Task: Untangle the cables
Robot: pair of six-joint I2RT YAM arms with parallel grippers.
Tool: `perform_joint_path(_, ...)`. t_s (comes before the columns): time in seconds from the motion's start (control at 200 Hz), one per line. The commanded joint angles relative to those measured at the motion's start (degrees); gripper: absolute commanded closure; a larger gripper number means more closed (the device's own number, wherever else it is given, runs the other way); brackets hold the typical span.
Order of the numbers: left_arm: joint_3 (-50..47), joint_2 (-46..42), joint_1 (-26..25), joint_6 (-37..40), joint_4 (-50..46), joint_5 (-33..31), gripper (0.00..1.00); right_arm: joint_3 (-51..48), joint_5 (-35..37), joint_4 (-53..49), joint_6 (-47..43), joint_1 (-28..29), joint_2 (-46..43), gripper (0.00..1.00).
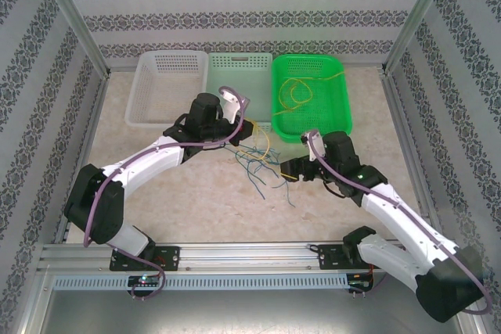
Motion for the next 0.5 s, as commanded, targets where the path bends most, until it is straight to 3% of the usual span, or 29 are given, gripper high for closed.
perform_joint_path(0.0, -0.5, 0.0, 0.9, -2.3, 2.5, 2.1, 1.0, -1.5, 2.0, 8.3, -2.6, 1.4, -0.5, 0.11)
perform_joint_path(0.185, 0.3, 1.2, 1.5, -5.8, 4.4, 5.8, 1.0, -0.9, 6.8, 13.5, -5.7, 5.8, 3.0, 0.09)
perform_joint_path(0.495, -1.1, 1.5, 3.8, -10.5, 9.9, 12.3, 1.0, 0.8, 5.1, 17.5, -10.2, 5.9, 6.9, 0.09)
